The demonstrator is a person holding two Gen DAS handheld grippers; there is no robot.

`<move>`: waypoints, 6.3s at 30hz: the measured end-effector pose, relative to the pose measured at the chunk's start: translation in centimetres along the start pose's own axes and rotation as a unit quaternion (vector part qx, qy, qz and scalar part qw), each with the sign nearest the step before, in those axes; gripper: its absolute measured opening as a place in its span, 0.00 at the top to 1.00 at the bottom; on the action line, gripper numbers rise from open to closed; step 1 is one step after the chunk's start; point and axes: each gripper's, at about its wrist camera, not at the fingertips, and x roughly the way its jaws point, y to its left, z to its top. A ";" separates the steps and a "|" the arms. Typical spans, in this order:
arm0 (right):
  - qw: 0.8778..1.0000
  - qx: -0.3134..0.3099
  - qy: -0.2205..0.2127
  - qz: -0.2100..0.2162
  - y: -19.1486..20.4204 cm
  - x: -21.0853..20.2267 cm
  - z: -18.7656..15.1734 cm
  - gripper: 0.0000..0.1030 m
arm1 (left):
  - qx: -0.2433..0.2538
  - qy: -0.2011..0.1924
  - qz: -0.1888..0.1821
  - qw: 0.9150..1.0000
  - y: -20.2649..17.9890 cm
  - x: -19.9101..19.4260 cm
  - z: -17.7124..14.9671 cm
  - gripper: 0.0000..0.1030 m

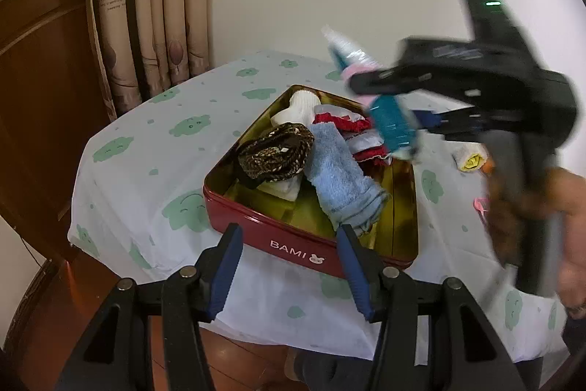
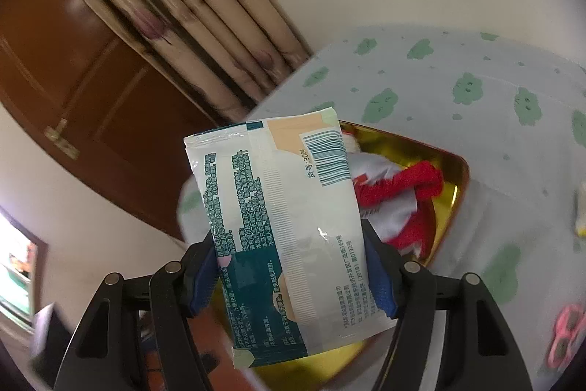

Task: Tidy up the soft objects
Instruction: 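Carry the wipes packet into the tin and open the right gripper, then move the left gripper to the white fluffy toy beside the orange fox, then grasp the white fluffy toy with the left gripper and lift it, then grasp the floral pad with the right gripper while the left holds the fluffy toy, then lower the fluffy toy into the tin and open the left gripper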

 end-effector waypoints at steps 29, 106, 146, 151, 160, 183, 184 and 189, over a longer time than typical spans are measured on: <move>0.988 -0.079 -0.116 -0.071 -2.3 -8.1 -0.8 0.10 | -0.013 0.031 -0.015 0.999 0.6 1.3 -0.1 0.47; 0.899 0.182 -0.101 -0.385 -27.2 -27.0 -22.1 0.00 | 0.199 0.139 -0.178 0.954 -30.8 20.4 10.3 0.47; 0.958 0.007 -0.055 -0.281 -22.6 -25.0 -20.0 0.01 | 0.097 0.118 -0.234 0.960 -18.0 1.5 -2.4 0.69; 0.965 -0.125 0.015 -0.229 -19.8 -22.1 -15.6 0.01 | 0.096 0.114 -0.227 0.963 -16.5 0.2 -3.0 0.69; 0.934 -0.253 0.157 -0.197 -18.3 -14.5 -10.1 0.01 | 0.078 0.101 -0.228 0.965 -14.9 -0.9 -2.0 0.68; 0.974 -0.101 0.107 -0.170 -18.1 -17.7 -11.4 0.87 | 0.052 0.114 -0.237 0.963 -13.9 -0.8 -1.8 0.67; 0.979 -0.085 0.089 -0.163 -17.9 -18.5 -11.8 0.87 | 0.053 0.112 -0.238 0.963 -13.7 -1.1 -1.8 0.67; 0.992 -0.012 0.004 -0.123 -15.4 -21.2 -15.5 0.87 | 0.045 0.096 -0.235 0.966 -12.4 -2.5 -1.6 0.66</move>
